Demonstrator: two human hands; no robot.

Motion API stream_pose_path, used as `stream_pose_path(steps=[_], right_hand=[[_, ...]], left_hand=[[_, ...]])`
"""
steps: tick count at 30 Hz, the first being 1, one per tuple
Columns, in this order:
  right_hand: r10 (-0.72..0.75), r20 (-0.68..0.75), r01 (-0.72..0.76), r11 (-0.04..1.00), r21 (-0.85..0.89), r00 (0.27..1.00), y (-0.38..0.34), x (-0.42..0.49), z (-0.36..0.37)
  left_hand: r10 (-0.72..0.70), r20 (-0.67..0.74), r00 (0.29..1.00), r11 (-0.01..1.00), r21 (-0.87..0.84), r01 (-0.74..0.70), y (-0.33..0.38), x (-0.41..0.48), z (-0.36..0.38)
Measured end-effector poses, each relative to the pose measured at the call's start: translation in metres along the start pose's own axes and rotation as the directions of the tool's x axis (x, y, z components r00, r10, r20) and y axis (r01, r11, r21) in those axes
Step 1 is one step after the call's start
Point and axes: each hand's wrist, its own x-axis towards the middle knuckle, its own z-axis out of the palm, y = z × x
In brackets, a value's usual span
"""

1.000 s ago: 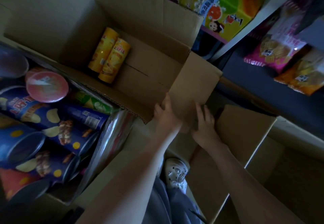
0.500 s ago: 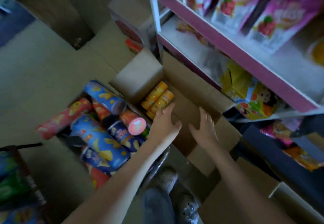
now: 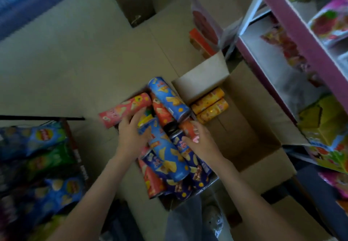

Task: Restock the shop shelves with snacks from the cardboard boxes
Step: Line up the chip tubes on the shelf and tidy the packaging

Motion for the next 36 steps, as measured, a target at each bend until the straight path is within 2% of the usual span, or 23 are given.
stream_pose_path(steps=[3, 6, 8, 10, 16, 19, 24, 30, 36], right_hand=[[0.062, 0.169, -0.056, 0.998, -0.04, 0.984, -0.012, -0.004, 0.028], [0.099, 0.199, -0.066, 0.984, -0.168, 0.975, -0.008, -0.002, 0.062], [0.121, 0.151, -0.08, 0.965, -0.25, 0.981, -0.001, 0.001, 0.076], [0.163, 0.126, -0.117, 0.944, -0.31, 0.979, 0.007, 0.005, 0.085], [0.141, 0.103, -0.094, 0.924, -0.37, 0.985, 0.023, 0.01, 0.087], [0.114, 0.096, -0.072, 0.929, -0.363, 0.989, 0.029, 0.005, 0.08], [0.108, 0.055, -0.085, 0.946, -0.312, 0.993, 0.045, -0.011, 0.061], [0.092, 0.029, -0.083, 0.968, -0.237, 0.995, 0.055, -0.024, 0.053], [0.111, 0.052, -0.107, 0.991, -0.079, 0.992, 0.057, -0.036, 0.049]], left_hand=[[-0.28, -0.006, 0.96, 0.952, -0.128, 0.277, -0.011, -0.018, -0.001], [-0.443, 0.072, 0.894, 0.851, -0.28, 0.444, -0.041, -0.028, 0.018], [-0.489, 0.139, 0.861, 0.772, -0.39, 0.502, -0.089, -0.032, 0.052], [-0.541, 0.177, 0.822, 0.721, -0.407, 0.561, -0.112, -0.042, 0.077], [-0.656, 0.268, 0.705, 0.545, -0.478, 0.689, -0.074, -0.069, 0.082], [-0.654, 0.315, 0.688, 0.483, -0.526, 0.7, -0.071, -0.076, 0.095], [-0.641, 0.245, 0.728, 0.524, -0.553, 0.648, -0.066, -0.082, 0.116], [-0.683, 0.199, 0.703, 0.564, -0.467, 0.681, -0.07, -0.079, 0.132], [-0.579, 0.201, 0.79, 0.604, -0.546, 0.581, -0.063, -0.097, 0.114]])
